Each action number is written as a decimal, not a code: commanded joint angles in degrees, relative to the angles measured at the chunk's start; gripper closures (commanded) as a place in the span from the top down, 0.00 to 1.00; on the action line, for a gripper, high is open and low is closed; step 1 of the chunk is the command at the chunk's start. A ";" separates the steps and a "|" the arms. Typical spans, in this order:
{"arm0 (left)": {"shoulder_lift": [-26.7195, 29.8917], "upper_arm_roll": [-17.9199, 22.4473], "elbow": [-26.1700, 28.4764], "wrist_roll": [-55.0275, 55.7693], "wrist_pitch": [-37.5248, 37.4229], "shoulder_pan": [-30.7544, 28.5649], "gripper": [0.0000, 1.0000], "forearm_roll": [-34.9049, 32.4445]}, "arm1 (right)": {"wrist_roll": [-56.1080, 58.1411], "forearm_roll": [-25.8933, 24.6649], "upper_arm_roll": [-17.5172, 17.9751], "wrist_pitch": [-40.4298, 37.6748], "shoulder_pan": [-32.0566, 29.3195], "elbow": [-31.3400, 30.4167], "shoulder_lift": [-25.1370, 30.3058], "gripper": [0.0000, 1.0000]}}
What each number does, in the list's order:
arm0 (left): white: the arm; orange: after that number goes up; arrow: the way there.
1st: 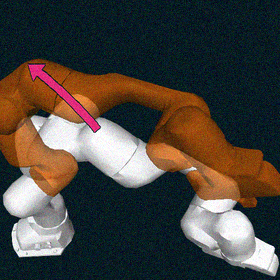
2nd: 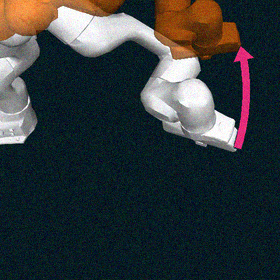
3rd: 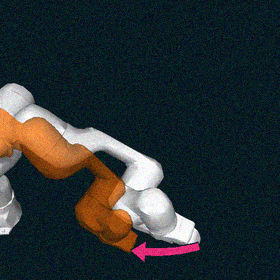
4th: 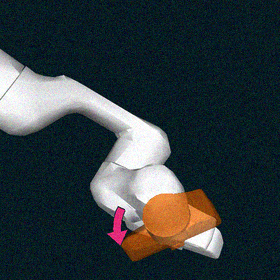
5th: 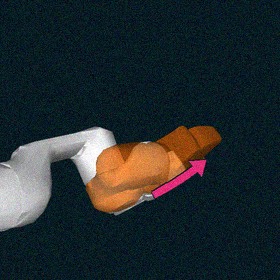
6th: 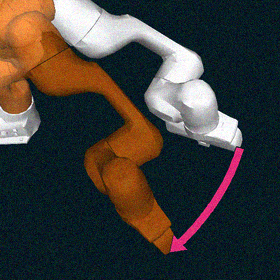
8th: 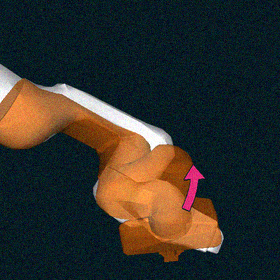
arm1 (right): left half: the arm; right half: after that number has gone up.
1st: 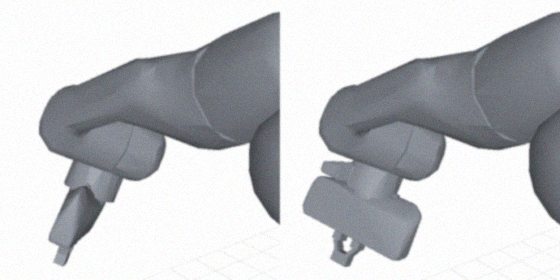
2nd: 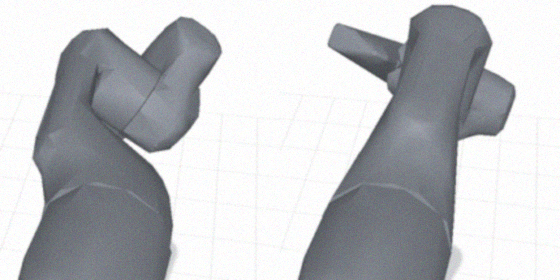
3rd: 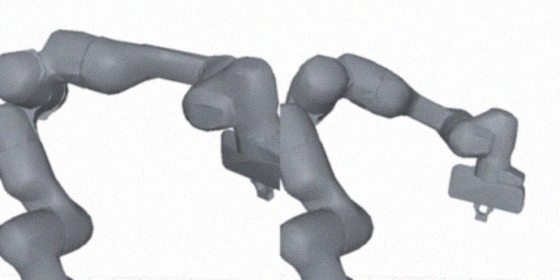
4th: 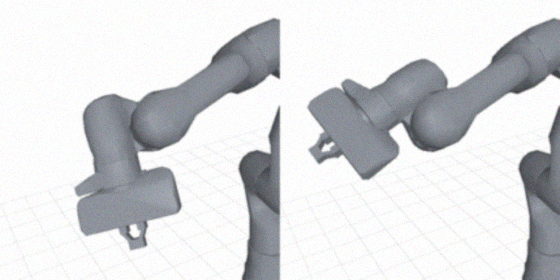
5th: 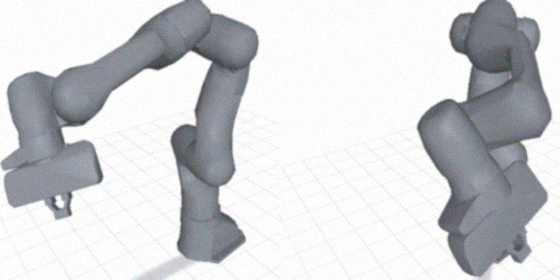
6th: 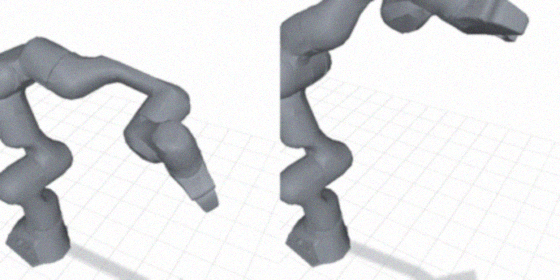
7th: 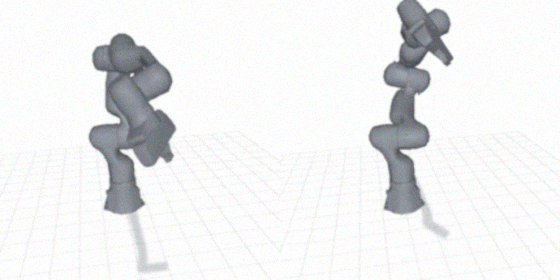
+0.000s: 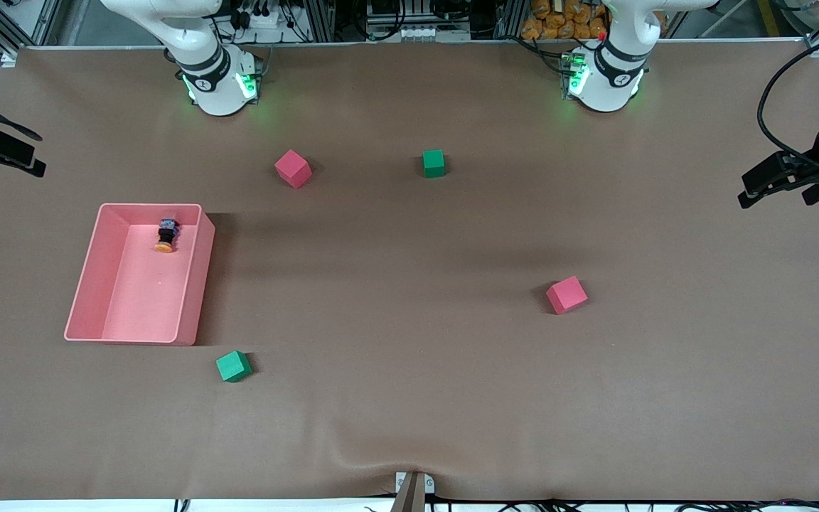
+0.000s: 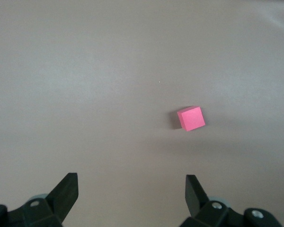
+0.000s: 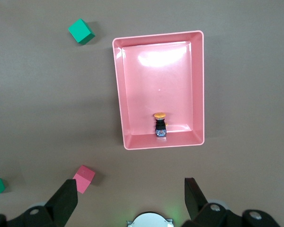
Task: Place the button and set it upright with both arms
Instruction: 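Reach the right gripper into the pink tray toward the button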
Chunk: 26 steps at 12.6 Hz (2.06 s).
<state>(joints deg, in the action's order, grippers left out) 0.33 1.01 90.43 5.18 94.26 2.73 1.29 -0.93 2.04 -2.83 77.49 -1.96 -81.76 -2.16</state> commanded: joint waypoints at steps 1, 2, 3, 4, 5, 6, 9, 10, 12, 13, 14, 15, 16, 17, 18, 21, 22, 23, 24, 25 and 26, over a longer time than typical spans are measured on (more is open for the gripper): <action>-0.07 -0.31 -0.69 -0.34 -0.83 -0.27 1.00 0.03 | -0.47 -0.81 -0.51 0.64 0.30 -0.86 0.84 1.00; -0.16 -0.22 -0.78 -0.34 -0.84 -0.27 1.00 0.03 | -0.39 -0.81 -0.60 0.64 0.29 -0.86 0.84 1.00; -0.16 -0.22 -0.78 -0.34 -0.84 -0.36 1.00 0.03 | -0.39 -1.25 -0.60 0.64 0.29 -0.94 0.84 1.00; -0.16 -0.22 -0.78 -0.25 -0.84 -0.27 1.00 0.03 | -0.39 -1.25 -0.69 0.64 0.20 -1.03 0.84 1.00; -0.16 -0.31 -0.78 -0.34 -0.84 -0.27 1.00 0.03 | -0.39 -1.25 -0.69 0.81 0.20 -1.21 0.75 1.00; -0.16 -0.31 -0.78 -0.25 -0.84 -0.27 1.00 0.03 | -0.39 -1.25 -0.69 1.25 0.20 -2.42 0.93 1.00; -0.16 -0.22 -0.78 -0.34 -0.84 -0.27 1.00 0.03 | -0.39 -1.25 -0.69 1.43 0.20 -6.47 1.98 1.00; -0.16 -0.22 -0.78 -0.34 -0.84 -0.36 1.00 0.03 | -0.39 -1.60 -0.69 1.43 0.20 -7.87 2.07 1.00; -0.24 -0.22 -0.69 -0.25 -0.84 -0.27 1.00 0.03 | -0.39 -3.10 -0.69 1.78 0.29 -11.12 2.07 1.00; -0.25 -0.31 -0.69 -0.25 -0.84 -0.27 1.00 0.03 | -0.39 -3.10 -0.69 3.18 0.20 -13.40 2.25 1.00; -0.16 -0.31 -0.69 -0.25 -0.84 -0.27 1.00 0.03 | -0.39 -3.19 -0.69 4.93 0.03 -16.12 2.42 1.00; -0.16 -0.31 -0.69 -0.25 -0.84 -0.27 1.00 0.03 | -0.39 -3.19 -0.69 7.04 -0.23 -18.85 2.42 1.00; -0.16 -0.31 -0.69 -0.25 -0.84 -0.27 1.00 0.03 | -0.39 -3.19 -0.69 9.75 -0.76 -21.83 2.42 1.00; -0.16 -0.31 -0.69 -0.25 -0.92 -0.27 1.00 0.03 | -0.39 -3.19 -0.69 13.35 -1.20 -25.60 2.42 1.00; -0.16 -0.22 -0.69 -0.25 -1.01 -0.27 1.00 0.03 | -0.39 -3.19 -0.69 16.69 -1.64 -29.29 2.34 1.00; -0.16 -0.31 -0.78 -0.25 -1.19 -0.36 1.00 0.03 | -0.39 -3.19 -0.69 28.46 -3.48 -40.63 1.98 1.00; -0.16 -0.22 -0.69 -0.25 -1.19 -0.27 1.00 0.03 | -0.47 -3.19 -0.69 32.85 -3.66 -44.24 1.72 1.00; -0.16 -0.22 -0.69 -0.25 -1.19 -0.27 1.00 0.03 | -0.47 -3.19 -0.69 36.46 -3.66 -47.41 1.11 1.00; -0.16 -0.31 -0.69 -0.25 -1.19 -0.27 1.00 0.03 | -0.47 -3.19 -0.69 40.24 -3.66 -50.31 -0.11 1.00; -0.16 -0.31 -0.78 -0.25 -1.19 -0.27 1.00 0.03 | -0.47 -3.19 -0.69 43.15 -3.75 -52.25 -1.60 1.00; -0.16 -0.31 -0.69 -0.25 -1.19 -0.27 1.00 0.03 | -0.47 -3.10 -0.69 45.35 -4.54 -52.97 -4.06 1.00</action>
<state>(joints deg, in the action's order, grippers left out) 0.31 0.99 90.44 5.18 93.92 2.73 1.29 -0.93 -0.24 -4.08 118.78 -5.12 -132.01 -3.86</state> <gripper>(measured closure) 0.000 0.000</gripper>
